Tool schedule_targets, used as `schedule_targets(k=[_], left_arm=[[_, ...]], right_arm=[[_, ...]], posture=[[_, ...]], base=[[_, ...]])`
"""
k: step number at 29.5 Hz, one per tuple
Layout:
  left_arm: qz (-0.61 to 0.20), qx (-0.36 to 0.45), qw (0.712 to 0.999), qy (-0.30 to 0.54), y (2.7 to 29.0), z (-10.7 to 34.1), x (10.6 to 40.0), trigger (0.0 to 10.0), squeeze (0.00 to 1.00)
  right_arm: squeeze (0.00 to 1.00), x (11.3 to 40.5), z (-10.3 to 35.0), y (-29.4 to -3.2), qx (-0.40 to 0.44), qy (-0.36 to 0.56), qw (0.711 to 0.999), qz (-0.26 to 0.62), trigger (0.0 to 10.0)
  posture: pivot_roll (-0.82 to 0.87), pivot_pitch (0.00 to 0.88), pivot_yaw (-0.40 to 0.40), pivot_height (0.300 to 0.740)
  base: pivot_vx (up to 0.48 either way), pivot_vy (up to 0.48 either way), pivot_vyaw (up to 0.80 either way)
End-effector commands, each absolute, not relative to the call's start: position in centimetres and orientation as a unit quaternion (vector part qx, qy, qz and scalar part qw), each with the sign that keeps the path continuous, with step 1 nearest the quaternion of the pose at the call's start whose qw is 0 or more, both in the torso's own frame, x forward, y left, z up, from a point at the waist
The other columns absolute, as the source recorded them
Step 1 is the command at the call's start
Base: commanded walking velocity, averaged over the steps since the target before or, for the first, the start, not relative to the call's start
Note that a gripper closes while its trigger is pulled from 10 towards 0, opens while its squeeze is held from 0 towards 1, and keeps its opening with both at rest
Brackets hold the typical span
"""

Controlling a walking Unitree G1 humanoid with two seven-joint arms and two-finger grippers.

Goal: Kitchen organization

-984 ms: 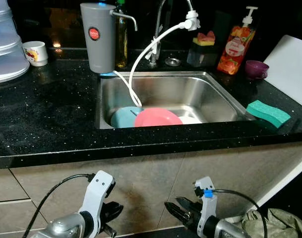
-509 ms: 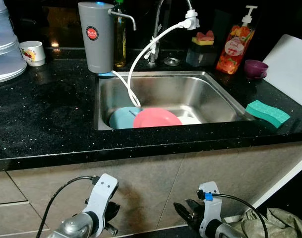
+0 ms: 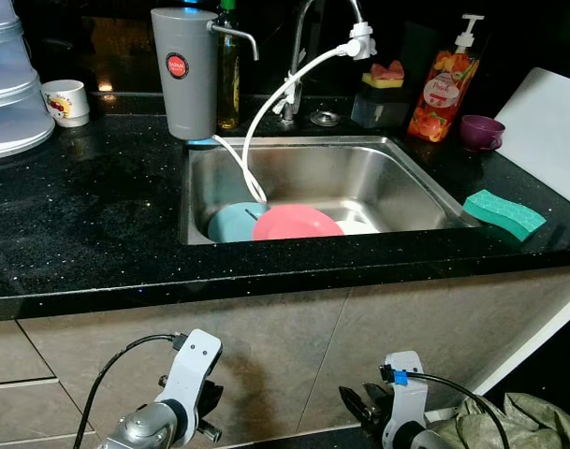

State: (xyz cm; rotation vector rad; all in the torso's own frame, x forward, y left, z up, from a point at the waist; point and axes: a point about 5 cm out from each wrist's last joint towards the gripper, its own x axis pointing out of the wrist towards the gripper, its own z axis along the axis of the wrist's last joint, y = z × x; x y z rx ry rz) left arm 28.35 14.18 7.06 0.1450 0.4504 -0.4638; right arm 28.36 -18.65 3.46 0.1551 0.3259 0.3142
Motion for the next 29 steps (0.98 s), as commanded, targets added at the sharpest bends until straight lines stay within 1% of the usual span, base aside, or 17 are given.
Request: schedule_targets(k=[1,3,5,7,8,13,17,19,23,27,29], left_arm=[[-0.233,0.077,0.941,0.233,14.0,6.1,28.2,10.0,0.0],[-0.221,0.072,0.941,0.244,14.3,5.4,27.9,10.0,0.0],[-0.213,0.065,0.942,0.252,14.6,4.9,27.5,10.0,0.0],[-0.211,0.06,0.941,0.258,14.8,4.4,27.0,10.0,0.0],[-0.203,0.066,0.939,0.268,15.2,3.5,26.5,10.0,0.0],[-0.178,0.056,0.939,0.288,16.4,2.1,25.7,10.0,0.0],[-0.161,0.056,0.943,0.284,17.0,1.6,25.4,10.0,0.0],[-0.151,0.059,0.949,0.271,17.4,1.9,25.7,10.0,0.0],[-0.147,0.07,0.951,0.261,17.8,2.1,26.2,10.0,0.0],[-0.128,0.091,0.956,0.249,19.0,2.5,28.0,10.0,0.0],[-0.125,0.093,0.956,0.249,19.1,2.5,28.2,10.0,0.0]], right_arm=[[0.0,27.8,2.9,-19.6,0.083,0.165,0.973,0.135,10.0],[0.0,27.3,2.5,-19.8,0.095,0.171,0.973,0.122,10.0],[0.0,26.9,2.4,-19.5,0.105,0.171,0.971,0.131,10.0],[0.0,26.5,2.1,-19.1,0.101,0.174,0.97,0.14,10.0],[0.0,26.2,1.5,-19.1,0.099,0.183,0.969,0.135,10.0],[0.0,26.1,1.1,-18.8,0.1,0.19,0.967,0.138,10.0],[0.0,25.7,0.7,-19.1,0.097,0.198,0.966,0.137,10.0],[0.0,25.4,0.3,-19.6,0.093,0.21,0.965,0.129,10.0],[0.0,25.2,-0.3,-19.9,0.083,0.223,0.964,0.123,10.0],[0.0,25.4,-0.2,-20.8,0.085,0.215,0.968,0.095,10.0],[0.0,25.4,-0.3,-20.9,0.087,0.215,0.969,0.089,10.0]], posture=[[0.08,0.168,-0.054,0.74],[0.09,0.172,-0.064,0.74],[0.09,0.179,-0.072,0.74],[0.08,0.168,-0.073,0.74],[0.08,0.176,-0.073,0.74],[0.08,0.181,-0.069,0.74],[0.08,0.168,-0.077,0.74],[0.08,0.181,-0.09,0.74],[0.08,0.179,-0.085,0.74],[0.07,0.149,-0.06,0.74],[0.07,0.143,-0.052,0.74]], base=[[0.0,0.0,0.0],[0.0,0.0,0.0],[0.0,0.0,0.0],[0.0,0.0,0.0],[0.0,0.0,0.0],[0.0,0.0,0.0],[0.0,0.0,0.0],[0.0,0.0,0.0],[0.0,0.0,0.0],[0.0,0.0,0.0],[0.0,0.0,0.0]])
